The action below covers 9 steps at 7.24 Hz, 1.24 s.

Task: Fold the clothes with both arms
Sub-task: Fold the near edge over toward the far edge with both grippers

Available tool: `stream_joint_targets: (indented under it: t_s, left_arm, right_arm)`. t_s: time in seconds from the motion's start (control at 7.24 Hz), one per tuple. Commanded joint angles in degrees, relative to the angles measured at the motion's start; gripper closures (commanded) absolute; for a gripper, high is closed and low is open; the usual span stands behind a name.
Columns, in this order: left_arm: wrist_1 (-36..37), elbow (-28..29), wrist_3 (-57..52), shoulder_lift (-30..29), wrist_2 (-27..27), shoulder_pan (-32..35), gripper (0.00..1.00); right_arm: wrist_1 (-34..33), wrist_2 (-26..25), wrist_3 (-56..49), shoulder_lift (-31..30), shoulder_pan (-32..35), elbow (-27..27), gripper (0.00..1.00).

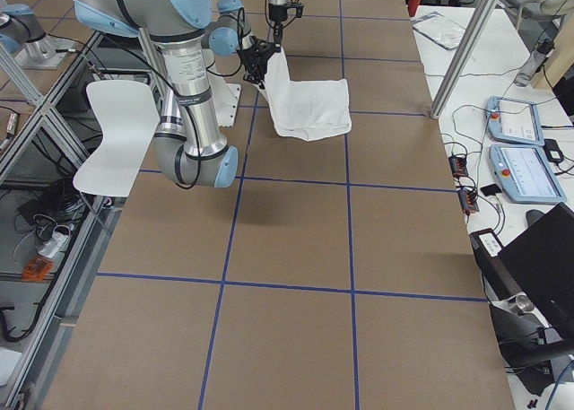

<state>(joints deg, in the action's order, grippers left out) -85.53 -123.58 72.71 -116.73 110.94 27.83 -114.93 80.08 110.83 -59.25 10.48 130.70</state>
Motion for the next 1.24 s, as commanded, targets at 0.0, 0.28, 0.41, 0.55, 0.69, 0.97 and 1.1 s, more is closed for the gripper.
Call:
stream_joint_targets:
  t_s: [0.0, 0.28, 0.41, 0.55, 0.69, 0.97, 1.1]
  left_arm:
    - [-0.34, 6.92, -4.31, -3.05, -1.85, 4.68, 1.00]
    - [-3.83, 15.43, -6.86, -6.03, -4.06, 7.23, 1.00]
    - [-7.34, 20.00, -7.66, -6.92, -5.80, 7.59, 1.00]
    - [-11.20, 24.31, -7.75, -7.71, -7.04, 7.68, 1.00]
    - [-14.37, 28.27, -7.84, -8.76, -7.31, 8.63, 1.00]
    - [-16.42, 34.00, -10.54, -10.70, -10.19, 9.61, 1.00]
    - [-17.99, 35.67, -10.65, -10.97, -10.22, 9.78, 1.00]
  right_arm:
    - [8.71, 0.25, -5.42, 1.84, 6.72, -7.96, 1.00]
    - [15.58, 0.43, -8.50, 5.44, 12.09, -18.51, 1.00]
    - [17.88, 0.51, -10.17, 6.76, 14.20, -22.73, 1.00]
    - [19.73, 0.69, -10.89, 9.56, 15.70, -28.43, 1.00]
    - [23.31, 0.95, -11.59, 12.29, 16.93, -34.84, 1.00]
    - [30.00, 1.92, -13.43, 15.73, 19.22, -45.93, 1.00]
    - [32.38, 1.92, -13.70, 15.83, 19.40, -48.50, 1.00]
